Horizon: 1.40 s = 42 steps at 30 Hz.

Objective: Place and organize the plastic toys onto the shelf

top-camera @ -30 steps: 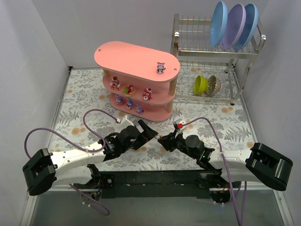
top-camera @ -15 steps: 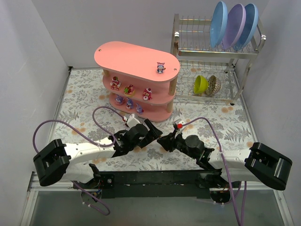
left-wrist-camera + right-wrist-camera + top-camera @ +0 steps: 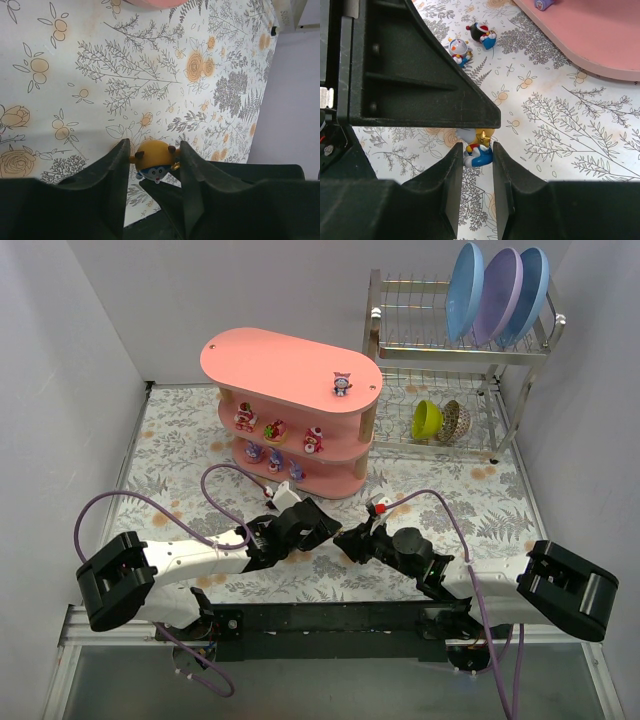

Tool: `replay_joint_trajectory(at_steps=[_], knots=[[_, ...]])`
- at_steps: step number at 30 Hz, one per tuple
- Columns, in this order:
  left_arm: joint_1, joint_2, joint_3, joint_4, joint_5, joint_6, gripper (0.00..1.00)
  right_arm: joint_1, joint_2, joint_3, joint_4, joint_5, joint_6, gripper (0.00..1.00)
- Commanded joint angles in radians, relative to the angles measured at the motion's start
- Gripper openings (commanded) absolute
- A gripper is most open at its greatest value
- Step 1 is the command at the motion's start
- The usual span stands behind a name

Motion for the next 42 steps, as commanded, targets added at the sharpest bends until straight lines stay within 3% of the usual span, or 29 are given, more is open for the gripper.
replay_joint_trajectory(at_steps=[1,4,7,8,10,13,16,20,26,32,37,42], knots=[[-0.007,-0.004,0.032,-0.006,-0.034,-0.106,0.22,0.013,0.011,-0.004,0.076,0.002,-0.016,0.01],[-0.007,-0.025,0.029,-0.019,-0.051,-0.095,0.09,0.014,0.007,-0.005,0.076,-0.003,-0.022,0.01],[-0.007,-0.047,0.024,-0.036,-0.076,-0.078,0.00,0.014,-0.016,-0.007,0.071,-0.006,-0.027,0.23],[-0.007,-0.065,0.022,-0.046,-0.083,-0.063,0.00,0.016,-0.024,-0.007,0.066,-0.006,-0.027,0.38],[-0.007,-0.088,0.021,-0.062,-0.103,-0.042,0.00,0.014,-0.050,-0.007,0.040,0.006,-0.036,0.58],[-0.007,-0.150,0.021,-0.100,-0.152,0.011,0.00,0.014,-0.093,-0.007,-0.002,0.029,-0.047,0.77],[-0.007,-0.214,0.044,-0.160,-0.203,0.089,0.00,0.014,-0.145,-0.013,-0.055,0.048,-0.050,0.89],[-0.007,-0.295,0.120,-0.278,-0.272,0.214,0.00,0.016,-0.220,-0.030,-0.131,0.083,-0.057,0.96],[-0.001,-0.320,0.387,-0.371,-0.321,0.524,0.00,0.014,-0.297,-0.042,-0.227,0.170,-0.074,0.98],[0.060,-0.176,0.729,-0.421,-0.226,0.820,0.00,0.014,-0.316,-0.039,-0.262,0.181,-0.080,0.98],[0.206,-0.029,0.978,-0.485,-0.077,0.965,0.00,0.014,-0.317,-0.032,-0.283,0.181,-0.093,0.98],[0.258,0.088,1.160,-0.513,-0.033,1.074,0.00,0.014,-0.328,-0.032,-0.297,0.180,-0.103,0.98]])
